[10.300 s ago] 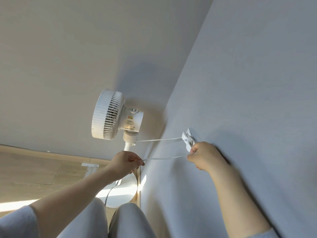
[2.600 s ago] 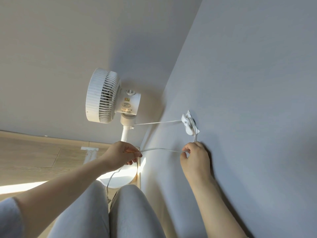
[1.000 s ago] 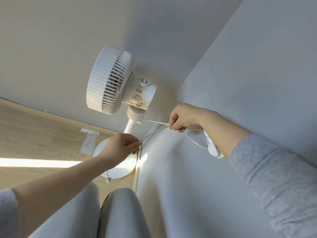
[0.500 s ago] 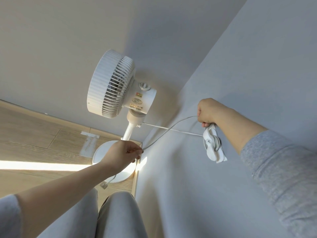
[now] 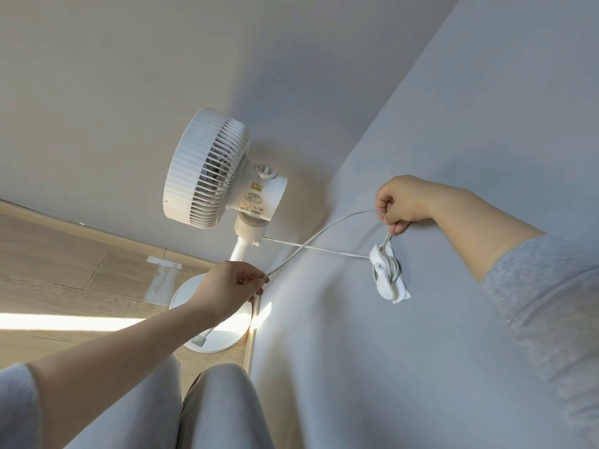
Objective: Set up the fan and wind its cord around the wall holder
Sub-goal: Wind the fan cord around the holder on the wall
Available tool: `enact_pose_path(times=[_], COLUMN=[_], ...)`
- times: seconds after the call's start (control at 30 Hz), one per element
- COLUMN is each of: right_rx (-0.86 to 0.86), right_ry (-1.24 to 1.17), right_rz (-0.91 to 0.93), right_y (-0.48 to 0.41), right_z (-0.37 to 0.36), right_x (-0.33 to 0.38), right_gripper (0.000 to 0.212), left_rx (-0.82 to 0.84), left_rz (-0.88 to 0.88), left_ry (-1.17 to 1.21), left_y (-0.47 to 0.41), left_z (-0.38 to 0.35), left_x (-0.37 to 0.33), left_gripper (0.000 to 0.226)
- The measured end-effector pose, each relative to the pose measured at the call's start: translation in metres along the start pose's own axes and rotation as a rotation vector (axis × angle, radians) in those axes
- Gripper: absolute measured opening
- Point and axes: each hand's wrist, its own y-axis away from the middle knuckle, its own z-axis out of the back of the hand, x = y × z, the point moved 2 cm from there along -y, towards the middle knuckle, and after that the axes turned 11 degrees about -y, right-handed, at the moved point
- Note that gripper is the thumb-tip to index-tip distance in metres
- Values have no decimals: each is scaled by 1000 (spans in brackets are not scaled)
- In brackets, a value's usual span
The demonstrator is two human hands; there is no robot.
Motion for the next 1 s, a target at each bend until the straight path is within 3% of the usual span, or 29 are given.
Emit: enact_pose_path(times=[0.77, 1.0], right_rx=[-55, -152], right_ry=[124, 365], right_rz=[41, 67], right_y=[79, 98], right_z=[-5, -10], right_x=[8, 10], right_gripper=[21, 26], left_rx=[-44, -42], left_rz=[-67, -84], left_ry=[-18, -49], left_y=[44, 50], left_z=[34, 37], left_x=[-30, -36], left_gripper=[14, 10])
